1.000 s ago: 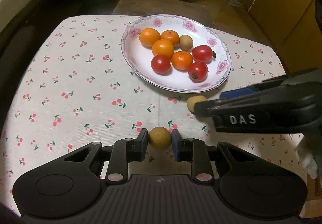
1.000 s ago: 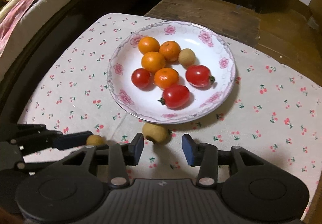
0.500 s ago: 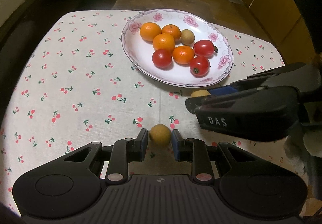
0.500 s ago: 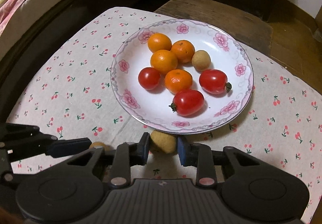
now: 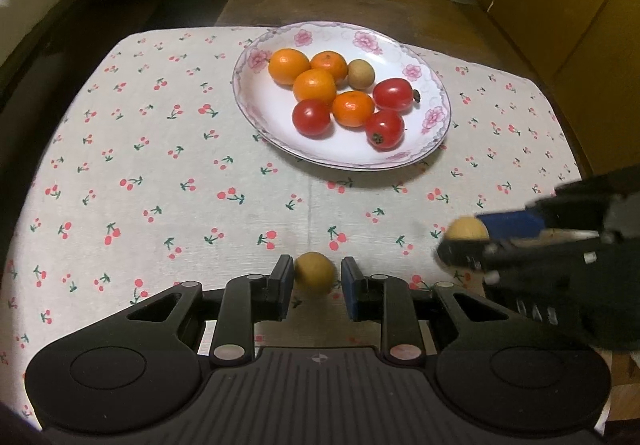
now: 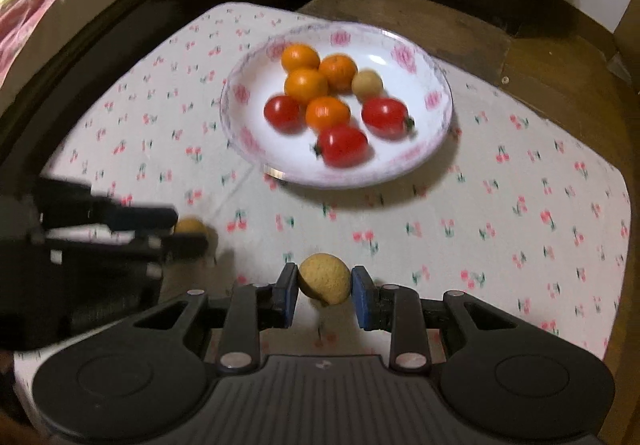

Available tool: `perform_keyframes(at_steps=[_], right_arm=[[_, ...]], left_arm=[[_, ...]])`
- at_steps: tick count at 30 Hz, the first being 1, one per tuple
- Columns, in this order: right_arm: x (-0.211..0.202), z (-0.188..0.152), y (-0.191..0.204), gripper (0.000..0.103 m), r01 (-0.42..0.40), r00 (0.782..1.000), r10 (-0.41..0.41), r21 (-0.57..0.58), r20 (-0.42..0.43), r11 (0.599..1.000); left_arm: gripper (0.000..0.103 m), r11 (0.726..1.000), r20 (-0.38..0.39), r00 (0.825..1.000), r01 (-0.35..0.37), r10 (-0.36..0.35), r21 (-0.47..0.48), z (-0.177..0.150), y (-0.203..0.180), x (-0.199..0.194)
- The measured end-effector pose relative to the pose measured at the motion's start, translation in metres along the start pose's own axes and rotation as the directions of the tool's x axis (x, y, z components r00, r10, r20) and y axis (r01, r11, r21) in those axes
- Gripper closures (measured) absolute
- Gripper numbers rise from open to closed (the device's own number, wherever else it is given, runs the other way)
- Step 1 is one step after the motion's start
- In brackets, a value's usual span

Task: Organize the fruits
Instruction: 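Lift and carry both yellow-brown fruits over the white bowl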

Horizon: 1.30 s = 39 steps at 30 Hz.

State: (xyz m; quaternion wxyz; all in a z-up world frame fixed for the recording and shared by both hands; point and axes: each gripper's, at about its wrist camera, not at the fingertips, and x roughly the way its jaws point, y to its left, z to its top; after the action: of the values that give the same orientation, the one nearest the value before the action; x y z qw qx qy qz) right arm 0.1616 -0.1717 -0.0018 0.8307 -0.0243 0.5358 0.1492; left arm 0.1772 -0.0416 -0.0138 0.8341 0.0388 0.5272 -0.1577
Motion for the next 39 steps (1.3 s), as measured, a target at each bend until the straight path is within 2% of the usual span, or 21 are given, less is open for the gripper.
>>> perform_keyframes(at_steps=[7, 13, 16, 25, 32, 39], right_arm=[[0.003, -0.007, 0.003, 0.074, -0.006, 1.000, 0.007, 0.003, -0.017, 1.000], [0.009, -0.002, 0.001, 0.074, -0.017, 1.000, 0.017, 0.013, -0.016, 1.000], [0.011, -0.001, 0.000, 0.074, -0.018, 1.000, 0.019, 0.020, -0.023, 1.000], [0.009, 0.000, 0.002, 0.074, -0.023, 1.000, 0.023, 0.018, -0.016, 1.000], [0.011, 0.001, -0.002, 0.074, -0.018, 1.000, 0.018, 0.024, -0.018, 1.000], [0.009, 0.001, 0.003, 0.074, 0.009, 1.000, -0.010, -0.016, -0.019, 1.000]], left_arm=[[0.060, 1.000, -0.004, 1.000, -0.019, 0.019, -0.003, 0.004, -0.001, 0.013], [0.060, 1.000, -0.012, 0.999, -0.030, 0.030, -0.007, 0.008, -0.002, 0.023], [0.060, 0.998, -0.019, 0.998, -0.058, 0.058, 0.009, 0.003, -0.003, 0.020], [0.060, 0.999, -0.012, 0.999, -0.039, 0.039, -0.018, -0.001, 0.003, 0.014], [0.070, 0.997, -0.016, 0.997, -0.075, 0.076, 0.029, -0.004, -0.003, 0.015], [0.071, 0.997, 0.000, 0.998, -0.070, 0.071, 0.040, -0.002, -0.005, 0.010]])
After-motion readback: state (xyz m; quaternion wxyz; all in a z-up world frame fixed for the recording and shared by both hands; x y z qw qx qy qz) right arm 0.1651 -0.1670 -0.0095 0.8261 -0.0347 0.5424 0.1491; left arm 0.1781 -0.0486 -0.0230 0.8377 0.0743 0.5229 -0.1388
